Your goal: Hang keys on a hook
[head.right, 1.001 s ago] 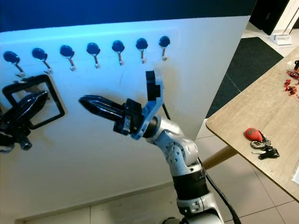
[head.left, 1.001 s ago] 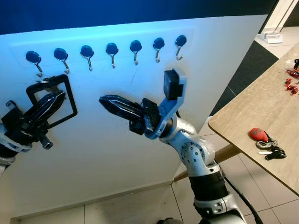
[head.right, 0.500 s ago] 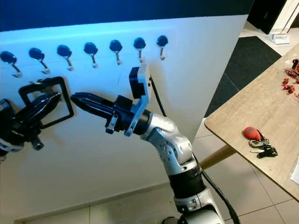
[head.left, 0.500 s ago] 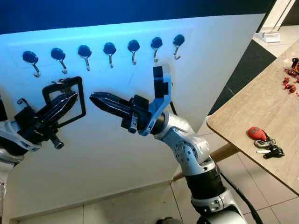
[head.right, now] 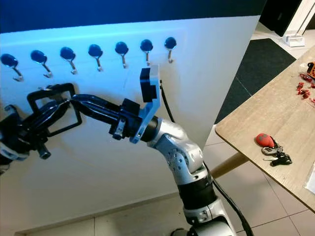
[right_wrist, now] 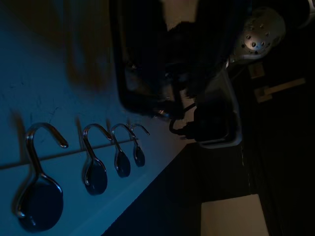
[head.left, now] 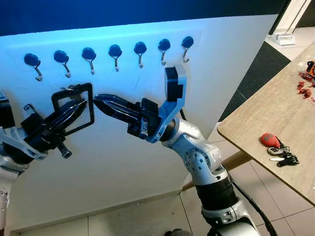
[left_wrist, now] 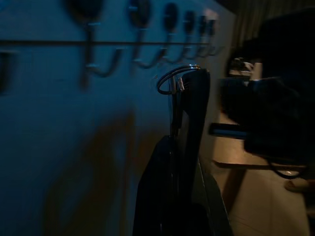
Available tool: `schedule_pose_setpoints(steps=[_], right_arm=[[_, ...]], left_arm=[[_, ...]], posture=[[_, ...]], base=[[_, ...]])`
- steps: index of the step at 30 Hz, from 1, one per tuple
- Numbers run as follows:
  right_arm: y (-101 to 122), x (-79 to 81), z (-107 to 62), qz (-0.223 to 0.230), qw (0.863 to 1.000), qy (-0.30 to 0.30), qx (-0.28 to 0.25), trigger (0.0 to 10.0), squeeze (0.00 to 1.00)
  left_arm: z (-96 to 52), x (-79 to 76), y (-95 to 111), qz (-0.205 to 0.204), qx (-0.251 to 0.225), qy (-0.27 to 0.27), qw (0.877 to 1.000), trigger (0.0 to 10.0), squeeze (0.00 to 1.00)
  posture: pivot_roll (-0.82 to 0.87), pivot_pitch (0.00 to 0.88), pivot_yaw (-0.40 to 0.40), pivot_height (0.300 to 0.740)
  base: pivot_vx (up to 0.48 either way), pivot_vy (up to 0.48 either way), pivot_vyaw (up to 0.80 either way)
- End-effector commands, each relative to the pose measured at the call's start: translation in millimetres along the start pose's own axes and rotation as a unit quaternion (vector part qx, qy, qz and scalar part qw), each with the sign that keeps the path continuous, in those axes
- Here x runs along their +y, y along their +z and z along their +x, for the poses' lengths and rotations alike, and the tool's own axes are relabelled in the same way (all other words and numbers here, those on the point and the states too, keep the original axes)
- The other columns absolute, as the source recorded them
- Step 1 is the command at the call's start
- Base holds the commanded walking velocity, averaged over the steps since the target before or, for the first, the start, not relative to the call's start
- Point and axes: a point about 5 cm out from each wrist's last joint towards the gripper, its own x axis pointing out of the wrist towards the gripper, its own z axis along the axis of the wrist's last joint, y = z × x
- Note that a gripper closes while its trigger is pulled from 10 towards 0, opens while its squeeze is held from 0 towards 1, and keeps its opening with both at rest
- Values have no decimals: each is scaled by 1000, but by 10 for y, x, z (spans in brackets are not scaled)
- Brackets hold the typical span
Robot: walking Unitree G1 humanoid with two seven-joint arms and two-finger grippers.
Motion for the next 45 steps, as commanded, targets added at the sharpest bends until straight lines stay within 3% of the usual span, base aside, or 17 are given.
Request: schedule_pose_setpoints(steps=[1, 2, 3, 17, 21, 25, 37, 45], right_arm=[[69, 113, 264, 10, 998, 39, -45, 10000, 859], [68, 114, 263, 13, 998, 38, -45, 10000, 769], [65, 116, 263, 15, 998, 38, -44, 10000, 0], [-1, 122, 247, 19, 999, 39, -23, 10000, 0], [-28, 116, 245, -27, 999, 27, 3, 10000, 0], [83, 102, 268, -90, 996, 16, 8, 10000, 0], [239, 15, 238, -133, 991, -26, -11, 10000, 0], [244, 8, 211, -125, 991, -34, -19, 10000, 0]], left_arm=[[32, -29, 44, 16, 17, -15, 1000, 10000, 0], [40, -40, 43, 15, 17, -18, 1000, 10000, 0], [51, -53, 36, 14, 18, -22, 1000, 10000, 0], [207, -176, -38, 16, 46, -56, 997, 10000, 0], [255, -214, -66, 19, 59, -68, 996, 10000, 0], [241, -192, -78, 23, 69, -62, 995, 10000, 0], [184, -116, -85, 42, 94, -41, 994, 10000, 0], [116, -30, -59, 62, 111, -17, 992, 10000, 0]], posture=[[10, 79, -20, 740], [9, 81, -21, 740], [9, 81, -21, 740], [5, 82, -21, 740], [6, 85, -20, 740], [5, 85, -20, 740], [0, 79, -19, 740], [5, 77, -18, 740]], base=[[0, 0, 0], [0, 0, 0], [0, 0, 0], [0, 0, 0], [0, 0, 0], [0, 0, 0], [0, 0, 0], [0, 0, 0]])
